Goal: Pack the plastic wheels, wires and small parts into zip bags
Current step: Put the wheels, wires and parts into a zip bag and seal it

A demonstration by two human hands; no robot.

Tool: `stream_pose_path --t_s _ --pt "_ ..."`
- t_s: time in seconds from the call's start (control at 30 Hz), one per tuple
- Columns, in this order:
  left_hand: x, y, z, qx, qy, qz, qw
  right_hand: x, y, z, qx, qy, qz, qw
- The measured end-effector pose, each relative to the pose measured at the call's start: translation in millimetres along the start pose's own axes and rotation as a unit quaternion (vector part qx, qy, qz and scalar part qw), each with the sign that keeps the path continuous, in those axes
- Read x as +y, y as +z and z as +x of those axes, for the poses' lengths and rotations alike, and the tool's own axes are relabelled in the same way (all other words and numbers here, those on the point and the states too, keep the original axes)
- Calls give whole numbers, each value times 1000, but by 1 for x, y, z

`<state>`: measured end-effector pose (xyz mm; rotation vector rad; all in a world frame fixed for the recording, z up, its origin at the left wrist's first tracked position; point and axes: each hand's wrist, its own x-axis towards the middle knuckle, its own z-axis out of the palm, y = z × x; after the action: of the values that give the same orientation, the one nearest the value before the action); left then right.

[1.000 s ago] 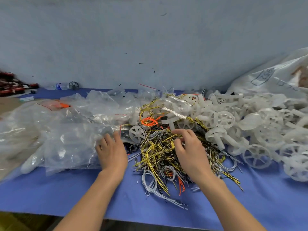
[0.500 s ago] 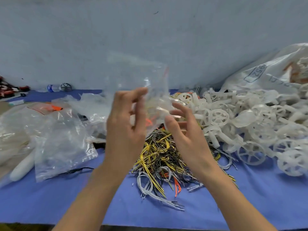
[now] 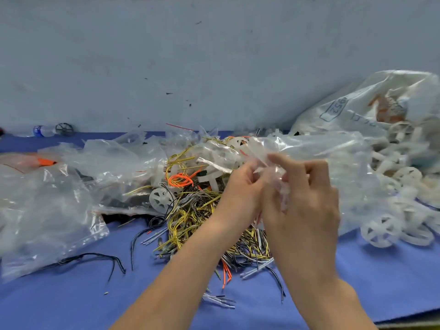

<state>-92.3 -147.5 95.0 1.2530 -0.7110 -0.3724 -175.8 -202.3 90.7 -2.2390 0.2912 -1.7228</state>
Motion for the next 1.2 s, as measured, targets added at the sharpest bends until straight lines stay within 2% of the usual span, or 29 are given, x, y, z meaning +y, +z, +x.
stream_pose_path --t_s 0.07,0.13,0.23,0.3,0.4,0.53,0.63,0.77,0.83,0.9,1.03,1.2 --pt "-28 -8 3 72 -59 200 975 18 10 -8 -97 29 -79 992" --pt "-51 -20 0 97 -105 358 923 36 18 -17 -236 88 -125 960" --pt "-69 -32 -6 74 -132 477 866 56 32 -28 -386 165 -119 900" --pt "-68 -36 -8 87 -103 488 863 64 37 -30 -410 196 -100 885" --pt "-53 -51 -6 154 -16 509 847 71 40 -28 -419 229 -65 876" --pt "-42 -79 9 206 18 590 780 76 36 -23 -451 271 67 848" --pt "-45 -91 24 189 3 653 733 84 30 -24 -515 228 61 824" --pt "-58 -99 39 154 -25 735 660 87 20 -22 -570 287 136 758" --pt "-63 -100 48 141 -57 744 650 85 22 -19 -563 297 176 751" --pt "-66 -99 56 144 -79 740 652 85 27 -18 -539 297 209 760" --pt "-68 -101 65 177 -71 724 663 87 38 -24 -497 275 177 804" --pt "-60 -115 52 218 12 652 726 88 48 -24 -460 239 127 846"
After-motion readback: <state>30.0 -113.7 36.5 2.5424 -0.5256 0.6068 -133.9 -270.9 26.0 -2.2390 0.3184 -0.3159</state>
